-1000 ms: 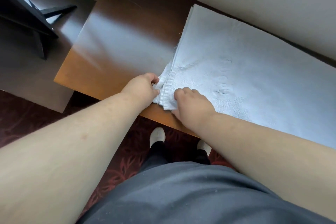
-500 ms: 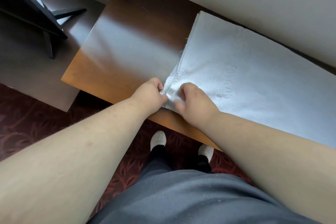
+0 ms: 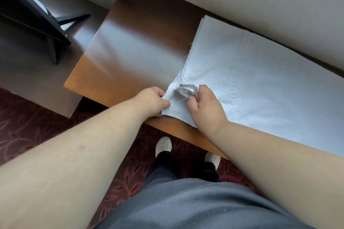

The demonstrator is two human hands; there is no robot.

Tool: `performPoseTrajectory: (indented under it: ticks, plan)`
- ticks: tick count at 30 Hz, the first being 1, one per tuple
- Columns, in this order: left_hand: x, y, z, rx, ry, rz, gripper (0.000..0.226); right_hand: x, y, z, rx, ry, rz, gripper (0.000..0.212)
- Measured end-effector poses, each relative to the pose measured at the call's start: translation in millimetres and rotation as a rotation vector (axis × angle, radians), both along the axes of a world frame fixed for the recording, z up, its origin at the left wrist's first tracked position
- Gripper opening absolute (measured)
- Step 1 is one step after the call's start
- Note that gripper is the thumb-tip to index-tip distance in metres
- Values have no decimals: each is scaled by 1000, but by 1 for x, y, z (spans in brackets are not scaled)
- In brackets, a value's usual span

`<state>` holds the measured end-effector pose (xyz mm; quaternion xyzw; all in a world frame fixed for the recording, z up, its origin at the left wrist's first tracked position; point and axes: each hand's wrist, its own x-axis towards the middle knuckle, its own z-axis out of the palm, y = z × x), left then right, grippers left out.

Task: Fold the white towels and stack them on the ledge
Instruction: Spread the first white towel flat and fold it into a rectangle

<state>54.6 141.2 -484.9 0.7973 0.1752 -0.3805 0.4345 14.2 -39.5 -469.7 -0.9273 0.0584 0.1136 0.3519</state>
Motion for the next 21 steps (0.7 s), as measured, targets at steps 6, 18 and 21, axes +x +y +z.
performPoseTrajectory:
  ticks: [6,18,21]
  plan:
    - [7,-4,13,27,82,-81,18,-6,4,-9,-83,36,279,18]
    - [72,-31,5,-431,44,476,43,13,17,-9,-319,83,461,31]
    - [84,-31,-1,-374,-43,436,30,18,13,-7,-256,87,372,24]
